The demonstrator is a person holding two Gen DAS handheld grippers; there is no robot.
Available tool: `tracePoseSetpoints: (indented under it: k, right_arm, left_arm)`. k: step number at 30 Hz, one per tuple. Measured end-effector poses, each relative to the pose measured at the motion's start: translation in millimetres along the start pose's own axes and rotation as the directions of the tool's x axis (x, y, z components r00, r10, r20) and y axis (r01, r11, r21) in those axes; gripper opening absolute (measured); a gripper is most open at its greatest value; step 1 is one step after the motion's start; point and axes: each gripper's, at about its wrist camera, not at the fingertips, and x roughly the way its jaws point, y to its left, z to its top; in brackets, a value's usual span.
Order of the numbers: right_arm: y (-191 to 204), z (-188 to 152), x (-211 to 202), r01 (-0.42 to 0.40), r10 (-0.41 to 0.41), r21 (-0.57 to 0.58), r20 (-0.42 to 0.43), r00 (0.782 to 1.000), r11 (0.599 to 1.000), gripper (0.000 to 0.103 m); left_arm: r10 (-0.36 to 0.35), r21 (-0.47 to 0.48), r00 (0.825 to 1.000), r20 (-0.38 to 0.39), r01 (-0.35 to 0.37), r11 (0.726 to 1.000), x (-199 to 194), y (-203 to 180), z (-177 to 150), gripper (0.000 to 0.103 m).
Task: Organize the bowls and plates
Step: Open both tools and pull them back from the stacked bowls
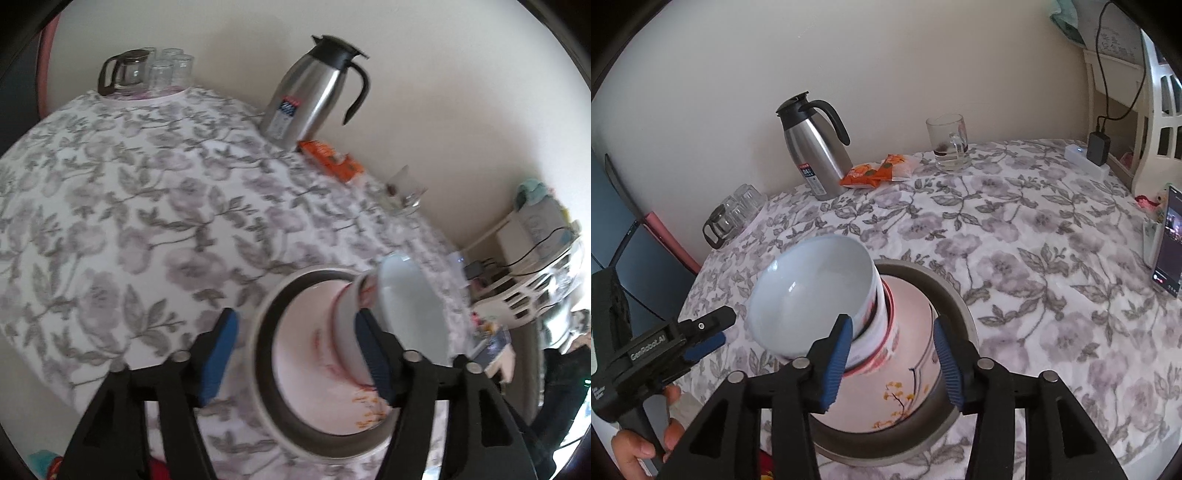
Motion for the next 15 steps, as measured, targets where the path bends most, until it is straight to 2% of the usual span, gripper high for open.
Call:
tracePoseSetpoints:
  k: [2,7,8,9,15]
  right_arm:
    - [-1.5,-5.6,-1.1,0.016,-0.016,-0.005,-0.003,1.000,1.000,0.057]
    - [-6.2,-18.3,0.5,0.061,-0.061,-0.016,-0.028,0.998,0.998,0.066]
    - [-7.0,-20.3,1.5,0.071,-0.071,-0.019,-0.035,0.997,0.997,0.066]
    - [-8.2,-23.0,2.8,0.082,-0.083,-0.023,-0.043,0.996,0.996,0.067]
    - [-14.9,-36.2,8.2,0.138,-0.141,-0.039,-0.076,0.987,0.990,0.076]
  left_arm:
    - [0.046,0.021,0.999,-0.012,-0.046,0.999,3.1,2.4,-3.7,0.081]
    - [0.108,0.083,0.993,-0.039,-0.104,0.991,10.0,0.5,-16.0,0.083]
    - [0.115,0.094,0.993,-0.042,-0.110,0.989,10.7,-0.7,-17.9,0.086]
    - [0.124,0.108,0.991,-0.048,-0.119,0.987,11.5,-1.6,-20.8,0.093]
    - [0.152,0.157,0.986,-0.070,-0.140,0.978,13.4,-5.5,-31.5,0.095]
